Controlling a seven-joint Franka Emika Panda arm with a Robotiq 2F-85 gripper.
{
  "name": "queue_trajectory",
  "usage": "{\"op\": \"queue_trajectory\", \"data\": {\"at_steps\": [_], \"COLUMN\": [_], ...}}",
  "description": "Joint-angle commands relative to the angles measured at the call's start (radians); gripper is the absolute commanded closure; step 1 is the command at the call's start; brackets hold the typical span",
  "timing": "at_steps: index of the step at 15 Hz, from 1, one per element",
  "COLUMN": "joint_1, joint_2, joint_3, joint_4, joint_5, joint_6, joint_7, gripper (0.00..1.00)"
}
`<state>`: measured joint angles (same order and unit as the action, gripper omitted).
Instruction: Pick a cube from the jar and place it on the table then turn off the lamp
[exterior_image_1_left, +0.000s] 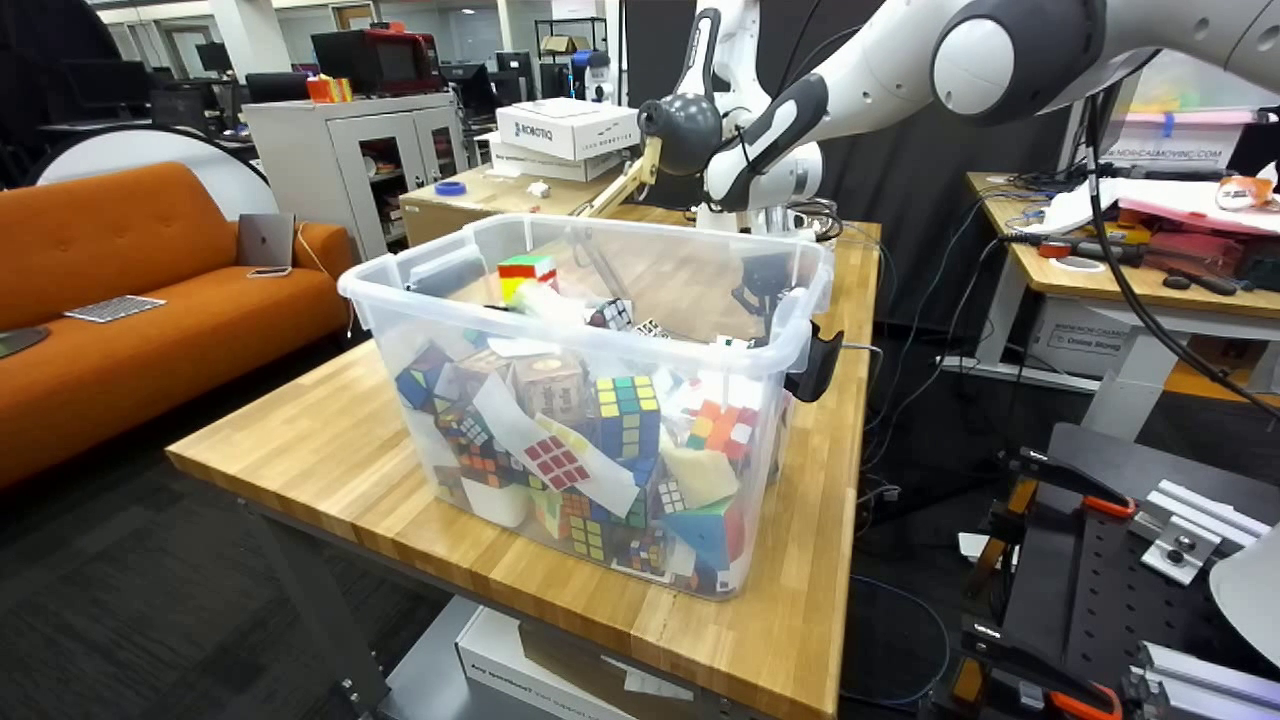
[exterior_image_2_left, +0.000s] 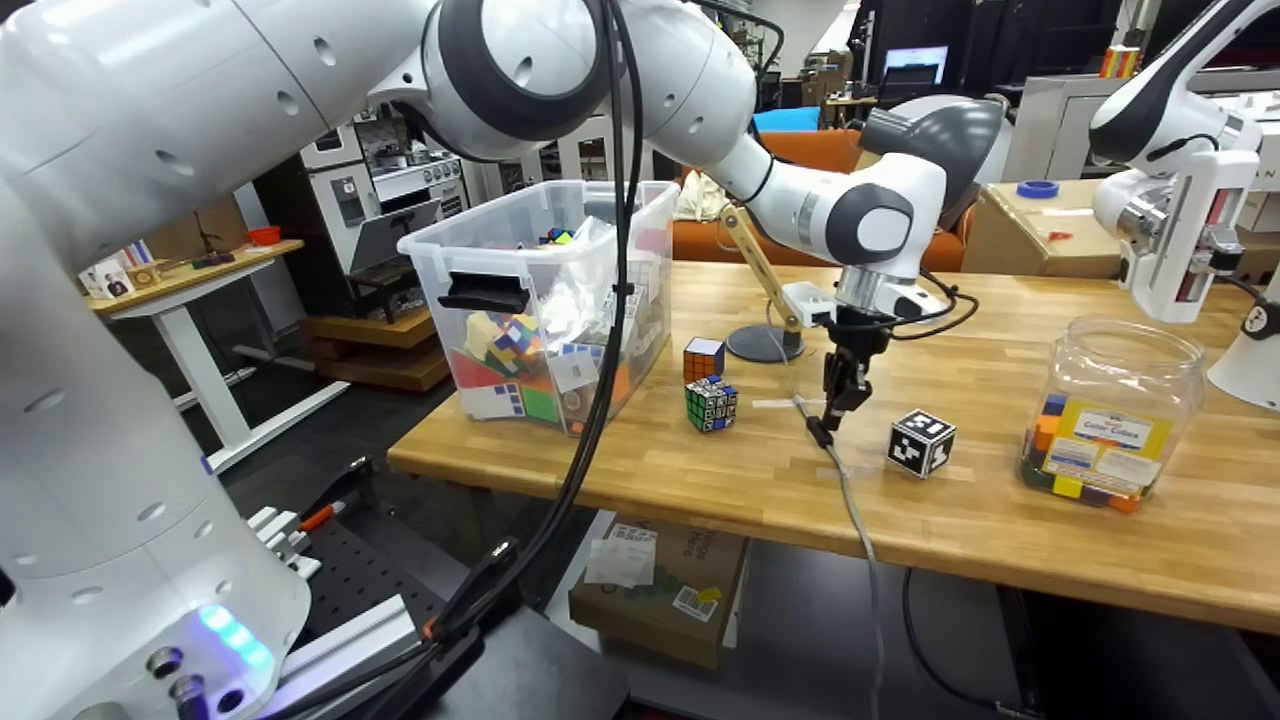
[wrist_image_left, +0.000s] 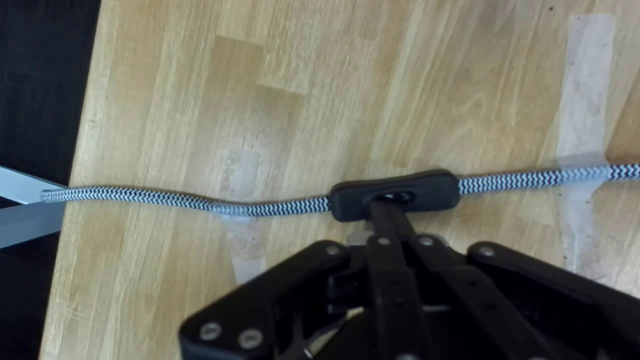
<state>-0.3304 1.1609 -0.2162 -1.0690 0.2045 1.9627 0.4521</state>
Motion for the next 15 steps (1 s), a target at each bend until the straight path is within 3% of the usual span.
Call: {"op": "queue_trajectory", "data": {"at_steps": [1,9,15], "joint_1": [-0.007,0.000,0.011], "joint_2": [0.009,-0.031,-0.162], "joint_3": [0.003,0.000,-0.001], "joint_4": [0.019,-0.006,-0.097], "joint_5": [0.006,0.010,0.016], "joint_6": [-0.029,0.017,0.112], "joint_7": [0.008,0.012,0.007], "gripper": [1.00,1.00,1.00]}}
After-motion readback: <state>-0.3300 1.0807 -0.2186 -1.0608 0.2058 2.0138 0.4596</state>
